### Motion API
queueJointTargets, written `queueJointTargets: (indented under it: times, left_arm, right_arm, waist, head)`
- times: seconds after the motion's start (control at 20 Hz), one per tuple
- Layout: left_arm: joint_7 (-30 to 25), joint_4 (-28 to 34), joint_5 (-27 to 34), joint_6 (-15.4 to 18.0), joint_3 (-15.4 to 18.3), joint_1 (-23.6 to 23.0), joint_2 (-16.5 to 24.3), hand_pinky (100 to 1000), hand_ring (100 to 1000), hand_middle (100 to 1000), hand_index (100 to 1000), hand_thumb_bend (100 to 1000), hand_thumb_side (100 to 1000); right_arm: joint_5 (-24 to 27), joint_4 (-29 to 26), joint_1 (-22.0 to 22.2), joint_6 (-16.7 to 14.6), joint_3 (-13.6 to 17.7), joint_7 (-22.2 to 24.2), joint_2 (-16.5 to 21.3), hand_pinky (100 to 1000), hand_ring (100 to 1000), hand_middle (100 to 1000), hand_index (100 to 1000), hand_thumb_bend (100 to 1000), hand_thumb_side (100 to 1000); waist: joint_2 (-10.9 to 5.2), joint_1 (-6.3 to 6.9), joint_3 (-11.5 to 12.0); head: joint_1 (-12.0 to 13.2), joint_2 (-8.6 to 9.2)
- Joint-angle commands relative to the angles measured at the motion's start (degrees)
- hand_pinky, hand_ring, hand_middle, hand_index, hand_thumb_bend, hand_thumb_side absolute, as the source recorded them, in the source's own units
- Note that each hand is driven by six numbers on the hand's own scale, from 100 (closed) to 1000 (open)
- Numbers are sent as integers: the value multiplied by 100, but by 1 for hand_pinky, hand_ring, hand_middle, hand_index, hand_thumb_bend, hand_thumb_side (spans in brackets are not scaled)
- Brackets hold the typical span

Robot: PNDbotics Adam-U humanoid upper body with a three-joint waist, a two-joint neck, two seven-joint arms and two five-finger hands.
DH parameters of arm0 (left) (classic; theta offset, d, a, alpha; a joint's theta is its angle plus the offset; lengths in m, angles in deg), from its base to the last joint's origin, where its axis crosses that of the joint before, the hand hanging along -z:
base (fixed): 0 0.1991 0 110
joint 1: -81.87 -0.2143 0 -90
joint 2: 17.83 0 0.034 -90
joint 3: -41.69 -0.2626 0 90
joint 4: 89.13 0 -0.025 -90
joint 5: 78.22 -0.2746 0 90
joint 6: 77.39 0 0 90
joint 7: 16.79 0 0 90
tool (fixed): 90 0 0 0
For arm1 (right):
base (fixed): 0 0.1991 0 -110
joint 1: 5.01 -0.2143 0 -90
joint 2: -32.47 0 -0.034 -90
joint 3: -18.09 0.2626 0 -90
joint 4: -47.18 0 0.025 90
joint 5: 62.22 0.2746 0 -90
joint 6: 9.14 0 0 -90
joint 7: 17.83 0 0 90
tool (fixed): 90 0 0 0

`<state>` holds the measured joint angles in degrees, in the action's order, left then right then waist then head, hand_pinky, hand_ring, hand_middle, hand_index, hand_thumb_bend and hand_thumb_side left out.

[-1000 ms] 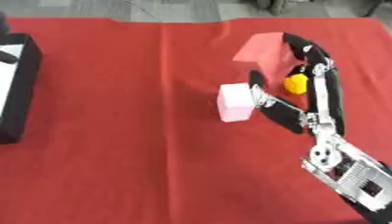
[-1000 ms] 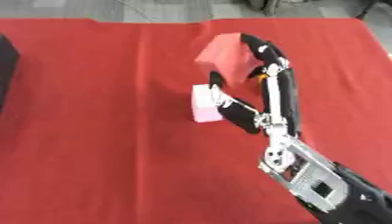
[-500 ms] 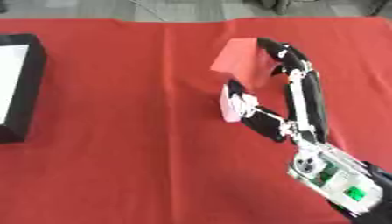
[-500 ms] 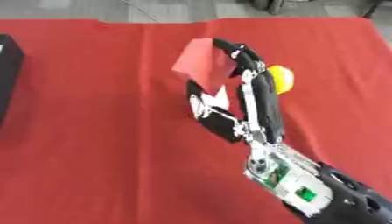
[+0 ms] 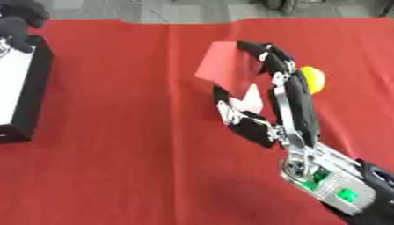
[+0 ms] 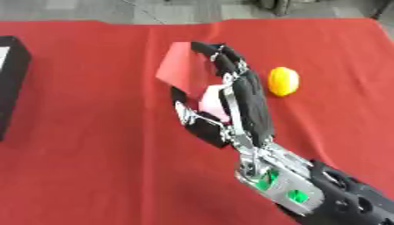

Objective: Pick up the objects with one hand, pass them to the other hand, and then place them into the box on the other side of the table.

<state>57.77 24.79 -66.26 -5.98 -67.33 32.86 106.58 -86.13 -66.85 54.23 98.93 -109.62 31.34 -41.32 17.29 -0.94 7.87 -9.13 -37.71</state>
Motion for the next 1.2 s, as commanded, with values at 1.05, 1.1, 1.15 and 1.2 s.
queueJointTargets:
  times: [1.05,1.1,1.15,1.2]
  left_arm:
    - [-1189,67,-1540,-1640,-1411,1165,-179,759,893,837,901,100,742]
    - [-1229,67,-1580,-1709,-1465,1206,-221,761,885,837,913,100,745]
    - [-1272,67,-1627,-1784,-1516,1247,-263,761,874,838,922,100,748]
    - [-1315,67,-1680,-1869,-1564,1287,-305,763,854,841,930,100,755]
  right_arm:
    - [-1624,-56,-594,326,-184,903,72,698,648,438,610,100,100]
    - [-1761,-56,-604,333,-188,956,55,710,646,442,613,100,100]
    - [-1886,-56,-612,343,-193,1016,40,716,645,443,615,102,100]
    - [-2006,-56,-626,353,-201,1083,26,727,643,447,618,105,100]
  waist:
    - [-189,80,87]
    - [-188,79,91]
    - [-188,78,94]
    - [-190,78,97]
  head:
    - [-136,-62]
    - [-134,-57]
    - [-132,-36]
    - [-128,3]
